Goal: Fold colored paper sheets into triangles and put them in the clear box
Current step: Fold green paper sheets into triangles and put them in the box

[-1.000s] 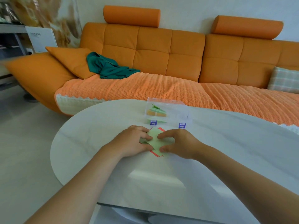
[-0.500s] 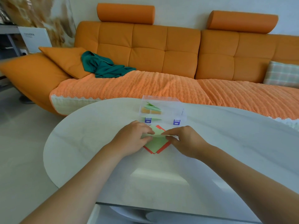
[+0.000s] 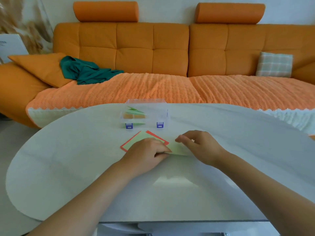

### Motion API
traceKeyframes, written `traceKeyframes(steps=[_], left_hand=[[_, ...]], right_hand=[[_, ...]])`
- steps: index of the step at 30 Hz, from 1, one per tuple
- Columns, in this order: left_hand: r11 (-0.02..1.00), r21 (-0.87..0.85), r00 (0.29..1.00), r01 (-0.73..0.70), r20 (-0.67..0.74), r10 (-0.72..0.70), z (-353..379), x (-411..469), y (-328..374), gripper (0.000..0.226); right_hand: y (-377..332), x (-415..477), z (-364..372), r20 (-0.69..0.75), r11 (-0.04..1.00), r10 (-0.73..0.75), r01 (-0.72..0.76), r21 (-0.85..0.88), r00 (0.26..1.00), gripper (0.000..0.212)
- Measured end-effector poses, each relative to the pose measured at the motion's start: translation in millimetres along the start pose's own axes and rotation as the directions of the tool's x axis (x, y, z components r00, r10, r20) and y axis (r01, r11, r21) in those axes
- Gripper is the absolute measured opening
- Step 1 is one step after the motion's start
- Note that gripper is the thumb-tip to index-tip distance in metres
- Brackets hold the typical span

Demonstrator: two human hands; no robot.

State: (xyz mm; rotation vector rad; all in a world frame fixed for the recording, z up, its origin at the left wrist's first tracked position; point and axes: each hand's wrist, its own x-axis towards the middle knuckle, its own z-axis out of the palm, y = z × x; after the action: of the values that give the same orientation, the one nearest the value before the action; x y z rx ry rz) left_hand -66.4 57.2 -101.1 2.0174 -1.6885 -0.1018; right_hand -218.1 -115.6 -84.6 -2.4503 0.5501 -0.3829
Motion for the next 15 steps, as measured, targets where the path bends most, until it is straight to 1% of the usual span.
traceKeyframes(steps=[1, 2, 3, 5, 9, 12, 15], left_hand=[[1.0, -0.009, 1.0, -0.017, -0.006, 0.017, 3, 1, 2, 0.019], [0.999, -0.013, 0.999, -0.031, -0.013, 0.03, 6, 3, 4, 0.019], [0.999, -0.013, 0.999, -0.038, -0.02, 0.038, 9, 5, 5, 0.019], [0.999, -0.02, 0.999, -0.039, -0.027, 0.038, 13, 8, 7, 0.02], [0.998, -0.024, 0.998, -0.055, -0.001, 0.055, 16, 12, 14, 0.025], [0.999, -0.011, 0.999, -0.041, 0.012, 0.041, 18, 13, 17, 0.03], [0.997, -0.004, 0.997, -0.076, 0.008, 0.076, 20, 12, 19, 0.025]], right_hand=[[7, 4, -1, -0.007, 0.997, -0.004, 0.004, -0.082, 1.0, 0.027], [14, 7, -1, 0.009, 0.984, -0.007, 0.008, -0.179, 1.0, 0.029], [20, 8, 0, 0.035, 0.963, -0.005, 0.015, -0.269, 0.999, 0.035], [26, 10, -1, 0.083, 0.93, 0.002, 0.029, -0.367, 0.997, 0.044], [27, 10, -1, 0.101, 0.914, -0.029, 0.067, -0.4, 0.994, 0.044], [28, 10, 0, 0.076, 0.93, -0.063, 0.086, -0.357, 0.995, 0.037], [30, 7, 0, 0.047, 0.945, -0.109, 0.118, -0.305, 0.993, 0.027]])
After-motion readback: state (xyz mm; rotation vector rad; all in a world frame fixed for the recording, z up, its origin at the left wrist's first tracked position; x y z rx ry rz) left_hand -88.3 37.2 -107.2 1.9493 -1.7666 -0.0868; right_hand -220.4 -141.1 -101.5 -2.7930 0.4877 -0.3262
